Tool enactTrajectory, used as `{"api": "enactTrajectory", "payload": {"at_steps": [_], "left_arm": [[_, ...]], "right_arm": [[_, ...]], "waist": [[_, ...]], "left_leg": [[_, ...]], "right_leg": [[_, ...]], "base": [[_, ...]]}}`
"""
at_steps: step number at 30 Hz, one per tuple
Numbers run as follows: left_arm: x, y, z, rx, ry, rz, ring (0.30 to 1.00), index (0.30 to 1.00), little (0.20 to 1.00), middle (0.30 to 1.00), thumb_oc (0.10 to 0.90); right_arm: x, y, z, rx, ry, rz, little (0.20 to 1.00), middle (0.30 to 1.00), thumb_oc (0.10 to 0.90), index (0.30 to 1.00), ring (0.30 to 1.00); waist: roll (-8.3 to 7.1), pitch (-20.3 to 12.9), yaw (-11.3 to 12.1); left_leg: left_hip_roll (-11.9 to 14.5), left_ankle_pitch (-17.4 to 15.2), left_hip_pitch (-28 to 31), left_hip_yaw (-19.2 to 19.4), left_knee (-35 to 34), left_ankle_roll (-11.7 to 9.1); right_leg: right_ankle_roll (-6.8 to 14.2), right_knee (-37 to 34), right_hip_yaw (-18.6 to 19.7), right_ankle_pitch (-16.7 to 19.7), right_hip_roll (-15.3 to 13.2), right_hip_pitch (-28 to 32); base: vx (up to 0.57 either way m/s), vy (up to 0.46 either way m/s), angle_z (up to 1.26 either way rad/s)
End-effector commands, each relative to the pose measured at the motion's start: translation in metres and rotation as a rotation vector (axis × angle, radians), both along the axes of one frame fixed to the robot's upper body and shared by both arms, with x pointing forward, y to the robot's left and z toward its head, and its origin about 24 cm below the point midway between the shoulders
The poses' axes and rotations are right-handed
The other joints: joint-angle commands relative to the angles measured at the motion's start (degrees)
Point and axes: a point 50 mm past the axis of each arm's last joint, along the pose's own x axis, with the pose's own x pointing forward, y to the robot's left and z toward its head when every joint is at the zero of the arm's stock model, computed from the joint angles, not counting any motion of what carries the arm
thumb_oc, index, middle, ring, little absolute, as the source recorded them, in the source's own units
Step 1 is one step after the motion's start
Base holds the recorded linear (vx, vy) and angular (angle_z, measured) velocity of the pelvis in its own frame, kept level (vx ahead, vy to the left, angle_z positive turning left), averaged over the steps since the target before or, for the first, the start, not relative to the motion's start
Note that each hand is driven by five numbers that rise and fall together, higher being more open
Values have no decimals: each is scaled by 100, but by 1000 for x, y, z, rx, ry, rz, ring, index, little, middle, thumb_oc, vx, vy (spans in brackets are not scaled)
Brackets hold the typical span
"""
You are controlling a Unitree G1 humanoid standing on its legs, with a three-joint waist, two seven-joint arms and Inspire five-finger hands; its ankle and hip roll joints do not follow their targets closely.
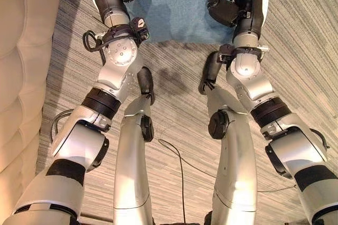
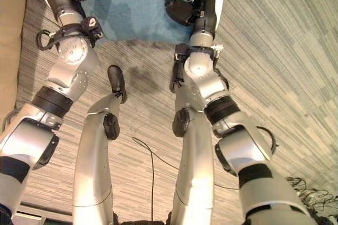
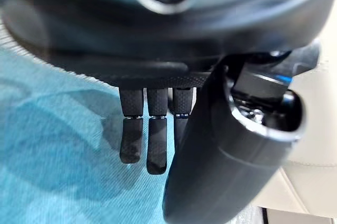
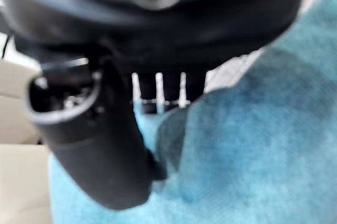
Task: Pick up all the scattered cushions and arrange them neatly on the sofa.
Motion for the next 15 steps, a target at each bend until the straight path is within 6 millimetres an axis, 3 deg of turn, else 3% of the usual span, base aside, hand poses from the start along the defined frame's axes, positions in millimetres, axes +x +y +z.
{"api": "enactTrajectory", "payload": {"at_steps": [1, 2, 7, 11, 15], "left_arm": [[-11, -4, 18, 60, -128, 59, 801, 801, 801, 801, 734], [-10, -3, 18, 89, -122, 90, 900, 900, 900, 900, 800], [0, 22, 13, 199, -54, 270, 900, 900, 900, 900, 800], [9, 46, -11, 256, 64, 347, 900, 900, 900, 900, 800], [13, 53, -31, 301, 135, 406, 900, 900, 900, 900, 800]], "right_arm": [[-29, 59, 36, -141, -228, 199, 300, 300, 400, 300, 300], [-29, 60, 36, -147, -228, 202, 300, 300, 400, 300, 300], [-29, 46, 42, -177, -244, 153, 300, 300, 400, 300, 300], [-24, 27, 28, -166, -195, 114, 300, 300, 400, 300, 300], [-23, 18, 14, -170, -157, 94, 300, 300, 400, 300, 300]], "waist": [[170, -160, 16], [182, -161, 41], [180, -163, 53], [240, -157, 63], [223, -155, 73]], "left_leg": [[-166, 179, 73, -613, -397, -185], [-186, 209, 73, -612, -477, -197], [-227, 362, 73, -653, -641, -200], [-227, 330, 73, -724, -322, -204], [-176, 268, 73, -696, -54, -221]], "right_leg": [[698, 379, 43, -717, 210, 519], [698, 305, 33, -701, 218, 520], [749, 186, 78, -630, 202, 520], [783, 401, 179, -612, 137, 519], [766, 632, 264, -646, 51, 519]], "base": [[-57, 9, 7], [-58, 6, 7], [-32, 17, 4], [24, 56, -1], [15, 18, 1]]}}
